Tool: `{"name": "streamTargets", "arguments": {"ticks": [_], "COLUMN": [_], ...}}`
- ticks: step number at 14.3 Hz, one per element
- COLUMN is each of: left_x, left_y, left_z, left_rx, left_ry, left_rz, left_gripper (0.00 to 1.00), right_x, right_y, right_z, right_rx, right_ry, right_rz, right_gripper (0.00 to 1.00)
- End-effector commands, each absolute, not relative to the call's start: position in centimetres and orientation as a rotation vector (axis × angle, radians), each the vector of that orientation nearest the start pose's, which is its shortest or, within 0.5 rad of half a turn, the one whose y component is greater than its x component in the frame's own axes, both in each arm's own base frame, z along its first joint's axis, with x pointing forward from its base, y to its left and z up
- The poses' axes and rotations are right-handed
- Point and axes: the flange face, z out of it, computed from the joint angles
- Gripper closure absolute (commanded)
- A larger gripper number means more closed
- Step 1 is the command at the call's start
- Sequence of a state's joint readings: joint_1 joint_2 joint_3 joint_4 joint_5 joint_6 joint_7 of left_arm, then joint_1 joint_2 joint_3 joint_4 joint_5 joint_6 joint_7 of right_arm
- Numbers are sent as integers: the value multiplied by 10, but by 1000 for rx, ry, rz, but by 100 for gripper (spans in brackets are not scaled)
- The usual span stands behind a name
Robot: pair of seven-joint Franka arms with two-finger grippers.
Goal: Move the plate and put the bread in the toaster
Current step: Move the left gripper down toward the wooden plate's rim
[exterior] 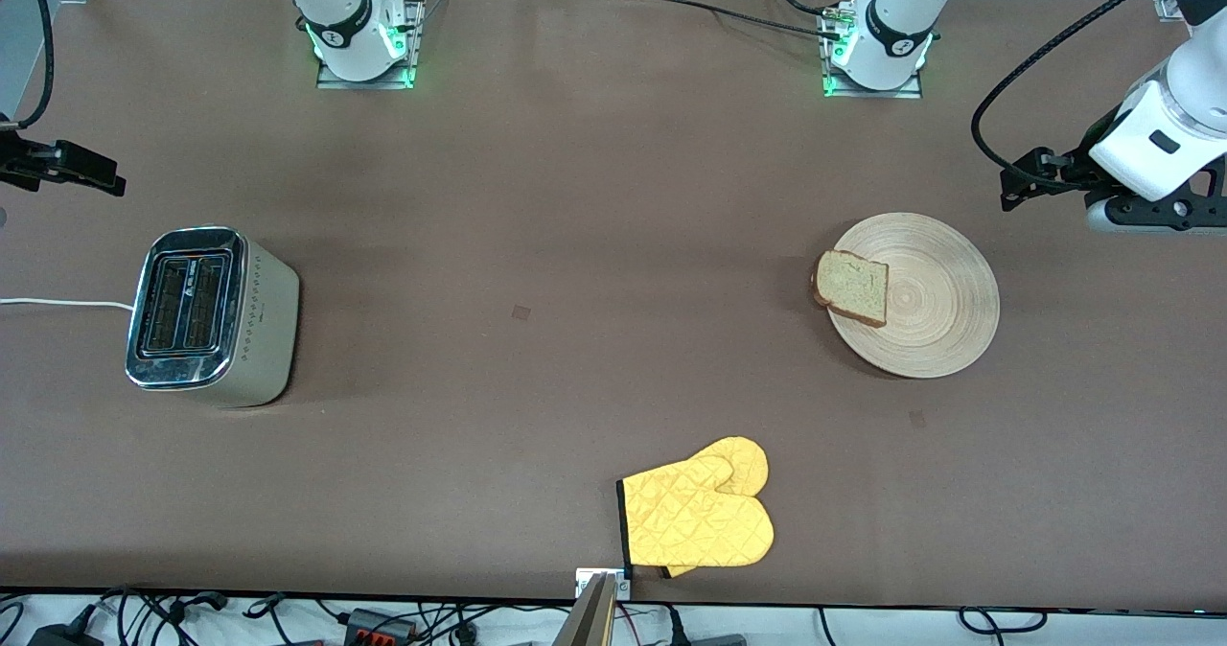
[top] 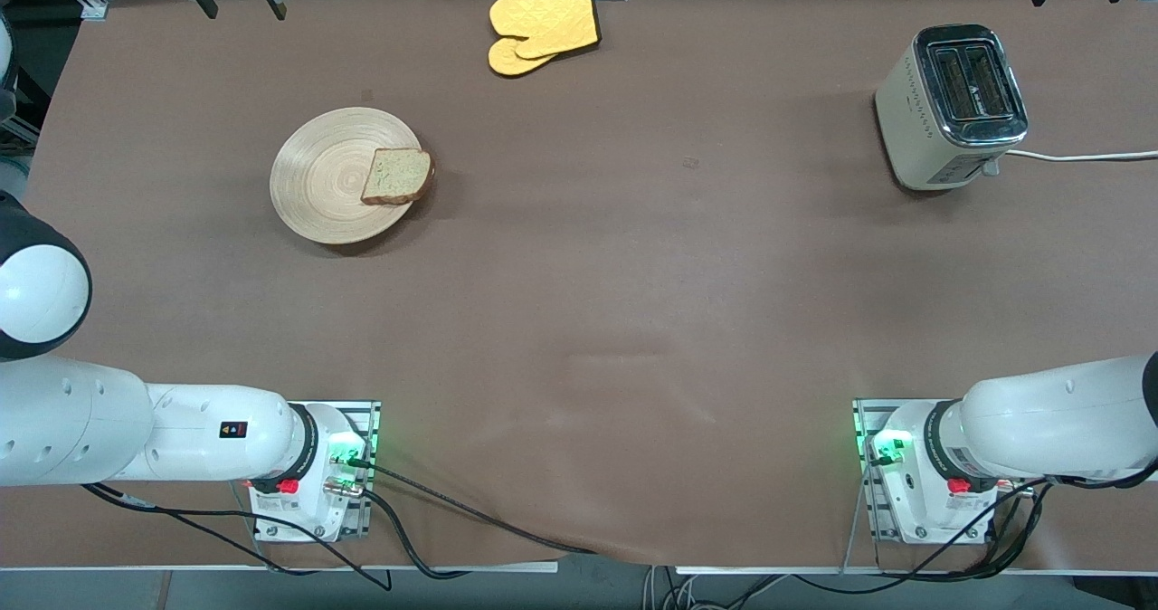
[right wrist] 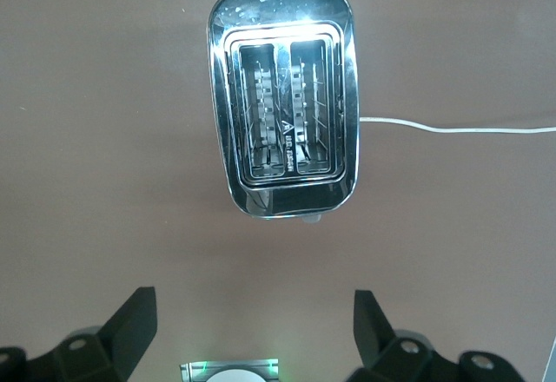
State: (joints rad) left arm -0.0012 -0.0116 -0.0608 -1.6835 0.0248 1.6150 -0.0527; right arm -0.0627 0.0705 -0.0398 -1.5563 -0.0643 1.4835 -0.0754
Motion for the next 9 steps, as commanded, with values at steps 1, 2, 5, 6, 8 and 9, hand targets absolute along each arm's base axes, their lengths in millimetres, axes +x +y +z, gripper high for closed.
{"name": "streamTargets", "arguments": {"ticks": [1, 2, 5, 6, 8, 9], "left_x": [546, 546, 546, 546, 547, 548], "left_y": [-32, -32, -32, -32, -32, -32], "left_z": [590, 590, 590, 590, 588, 585], "left_rx": [-3105, -3105, -3105, -3105, -3105, -3105], "left_ry": [36, 36, 36, 33, 36, 31], "left_rz": [83, 83, 83, 83, 90, 100], "left_gripper": [0, 0, 0, 0, 0, 0], "right_x": [562, 562, 562, 562, 562, 561], "right_y": [-66, -67, -66, -66, -66, -66], "right_z": [588, 588, 588, 588, 588, 589], "right_rx": [-3189, -3188, -3188, -3188, -3188, -3188], "right_ry": [69, 71, 71, 69, 69, 69], "right_rz": [236, 239, 241, 241, 241, 239], "right_gripper": [0, 0, 0, 0, 0, 0]}}
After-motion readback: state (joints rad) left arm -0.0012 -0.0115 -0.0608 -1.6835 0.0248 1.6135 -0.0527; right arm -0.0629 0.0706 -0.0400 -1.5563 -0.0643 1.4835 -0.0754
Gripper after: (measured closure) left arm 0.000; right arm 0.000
